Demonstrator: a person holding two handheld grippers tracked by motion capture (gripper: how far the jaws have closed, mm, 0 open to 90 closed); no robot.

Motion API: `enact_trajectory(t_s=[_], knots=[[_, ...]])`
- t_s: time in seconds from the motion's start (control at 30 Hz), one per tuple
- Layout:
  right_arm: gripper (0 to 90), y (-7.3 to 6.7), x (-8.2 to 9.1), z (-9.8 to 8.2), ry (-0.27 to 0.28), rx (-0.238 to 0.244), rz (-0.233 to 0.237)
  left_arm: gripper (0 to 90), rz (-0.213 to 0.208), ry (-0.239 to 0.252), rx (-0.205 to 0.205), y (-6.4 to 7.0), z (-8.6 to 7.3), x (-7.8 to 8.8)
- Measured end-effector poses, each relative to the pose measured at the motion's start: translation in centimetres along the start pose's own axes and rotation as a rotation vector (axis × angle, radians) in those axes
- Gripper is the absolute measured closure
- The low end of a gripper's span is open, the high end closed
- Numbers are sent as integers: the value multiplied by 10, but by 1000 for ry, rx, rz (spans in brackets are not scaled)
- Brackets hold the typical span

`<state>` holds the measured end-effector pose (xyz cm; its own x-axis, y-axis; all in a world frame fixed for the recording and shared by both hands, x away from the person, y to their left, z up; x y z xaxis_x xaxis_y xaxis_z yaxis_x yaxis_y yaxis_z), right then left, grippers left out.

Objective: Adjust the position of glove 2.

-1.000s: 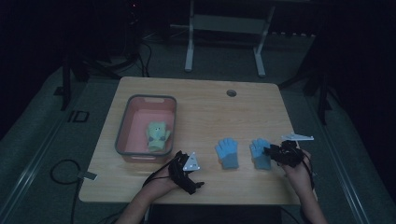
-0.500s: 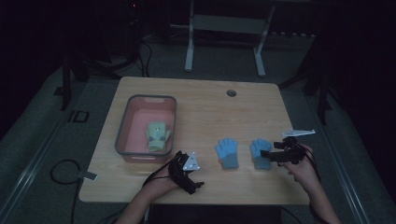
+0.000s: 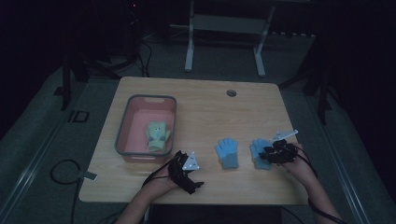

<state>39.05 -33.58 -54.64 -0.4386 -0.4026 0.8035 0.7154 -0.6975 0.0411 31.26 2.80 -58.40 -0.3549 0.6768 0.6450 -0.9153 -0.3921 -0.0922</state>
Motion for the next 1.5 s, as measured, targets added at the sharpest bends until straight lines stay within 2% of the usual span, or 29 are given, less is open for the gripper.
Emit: enact_trajectory(t_s=[0.03, 0.1, 0.2, 0.23, 0.27, 0.3, 0.33, 0.4, 0.67, 0.8, 0.87, 0.93, 0.97, 1.1, 1.17, 1.37, 1.5], knots=[[586, 1, -2, -1, -17, 7, -3, 19, 1, 2, -1, 0, 0, 0], [595, 0, -3, -2, -12, 11, 1, 19, 0, 5, 0, 0, 0, 0], [672, -1, -3, -2, -15, 8, 3, 19, -2, 2, -1, 0, 0, 0], [672, -1, -3, -2, -15, 8, 3, 19, -2, 2, -1, 0, 0, 0], [723, -1, -3, -3, -13, 1, -3, 19, -1, -2, -7, 0, 0, 0], [723, -1, -3, -3, -13, 1, -3, 19, -1, -2, -7, 0, 0, 0], [790, 0, -3, -2, -10, -10, -8, 19, 0, -1, -4, 1, 0, 0], [814, -1, -4, -2, -11, -21, -21, 19, -1, -4, -4, 0, 0, -1], [839, 0, -2, 1, -8, -46, -27, 19, 0, -3, -11, 0, 0, 0], [842, -2, 10, 11, 28, -40, -39, 19, -1, 0, -3, 0, 0, 0], [842, -4, 17, 18, 59, -37, -31, 19, -2, -1, -8, 0, 0, 0], [842, -6, 21, 22, 66, -34, -30, 19, -3, -3, -8, 0, 0, 0], [842, -11, 28, 32, 89, -18, -25, 19, -2, 0, -5, 0, 0, 0], [842, -19, 34, 44, 116, 2, -15, 19, -2, -3, -11, 1, 0, 0], [842, -28, 36, 55, 133, 23, 7, 19, -2, -1, -11, 1, 0, 0], [842, -47, 27, 71, 137, 61, 55, 19, -2, -1, -14, 2, 2, -1], [842, -60, 16, 80, 118, 93, 79, 19, -16, 11, 5, 2, 1, 2]])
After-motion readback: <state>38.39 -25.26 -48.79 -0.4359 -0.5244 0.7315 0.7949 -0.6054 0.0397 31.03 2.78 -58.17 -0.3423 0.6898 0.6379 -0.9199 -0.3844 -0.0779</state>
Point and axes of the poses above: each handheld gripper's, and its own axes: x roughly backward along the jaws, z roughly out of its top, y roughly to its right, the point moved 2 cm from there along -x, roughly forward along the jaws, and after that the axes turned 3 degrees about y, right-handed, at the moved point
